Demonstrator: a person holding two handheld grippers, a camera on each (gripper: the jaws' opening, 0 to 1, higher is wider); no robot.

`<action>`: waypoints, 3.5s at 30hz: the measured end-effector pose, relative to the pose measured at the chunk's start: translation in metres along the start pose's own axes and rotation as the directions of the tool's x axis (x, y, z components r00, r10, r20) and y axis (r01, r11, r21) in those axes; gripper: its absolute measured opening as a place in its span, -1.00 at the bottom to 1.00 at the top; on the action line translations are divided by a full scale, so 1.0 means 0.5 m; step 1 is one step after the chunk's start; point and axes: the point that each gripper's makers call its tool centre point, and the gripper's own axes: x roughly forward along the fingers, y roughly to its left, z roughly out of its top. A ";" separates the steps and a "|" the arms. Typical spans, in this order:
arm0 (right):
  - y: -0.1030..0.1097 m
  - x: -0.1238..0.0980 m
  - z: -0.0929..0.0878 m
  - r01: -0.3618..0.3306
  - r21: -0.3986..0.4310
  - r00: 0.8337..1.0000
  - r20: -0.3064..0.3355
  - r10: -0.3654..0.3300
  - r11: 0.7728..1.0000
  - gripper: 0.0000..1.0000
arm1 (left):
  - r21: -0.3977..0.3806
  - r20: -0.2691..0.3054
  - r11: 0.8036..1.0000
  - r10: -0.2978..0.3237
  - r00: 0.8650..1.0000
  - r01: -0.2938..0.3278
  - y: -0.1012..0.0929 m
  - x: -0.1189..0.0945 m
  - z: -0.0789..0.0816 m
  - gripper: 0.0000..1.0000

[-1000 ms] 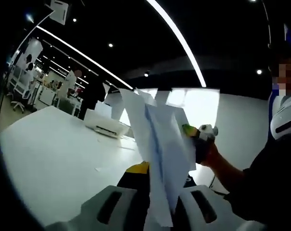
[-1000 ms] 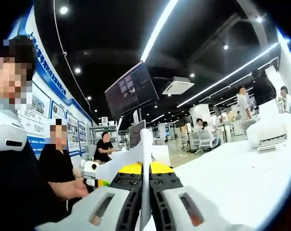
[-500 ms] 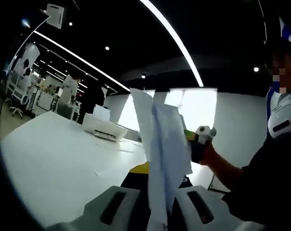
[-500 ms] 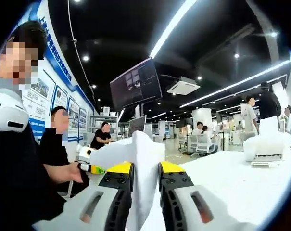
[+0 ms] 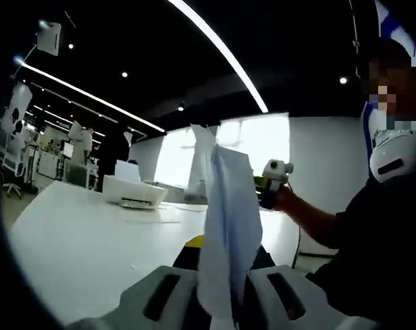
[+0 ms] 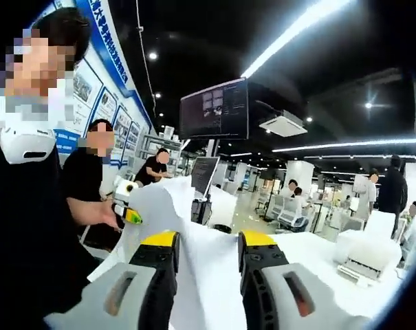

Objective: Organize the stack of printing papers by aligning and flattening the scattered papers on the table

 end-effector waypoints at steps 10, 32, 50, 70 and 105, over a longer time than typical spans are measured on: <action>-0.008 -0.012 0.017 -0.067 -0.093 0.994 -0.092 0.059 0.993 -0.23 | 0.024 -0.027 1.000 -0.019 0.999 0.019 0.001 0.010 0.006 -0.89; 0.024 0.087 -0.046 -0.340 -0.129 0.882 -0.388 0.268 0.931 -0.28 | 0.084 -0.144 0.996 -0.023 0.989 0.035 0.021 0.021 -0.014 -0.89; 0.048 0.125 -0.089 -0.461 -0.058 0.776 -0.511 0.370 0.886 -0.36 | 0.108 -0.185 0.992 -0.038 0.982 0.059 0.008 0.024 -0.018 -0.88; 0.095 0.117 -0.161 -0.530 0.040 0.649 -0.624 0.436 0.847 -1.00 | 0.121 -0.190 0.991 -0.031 0.981 0.055 0.012 0.020 -0.027 -0.88; 0.064 0.055 -0.136 -0.393 0.162 0.811 -0.402 0.424 0.905 -1.00 | 0.072 -0.034 0.997 0.012 0.999 -0.010 0.040 -0.001 0.013 -0.88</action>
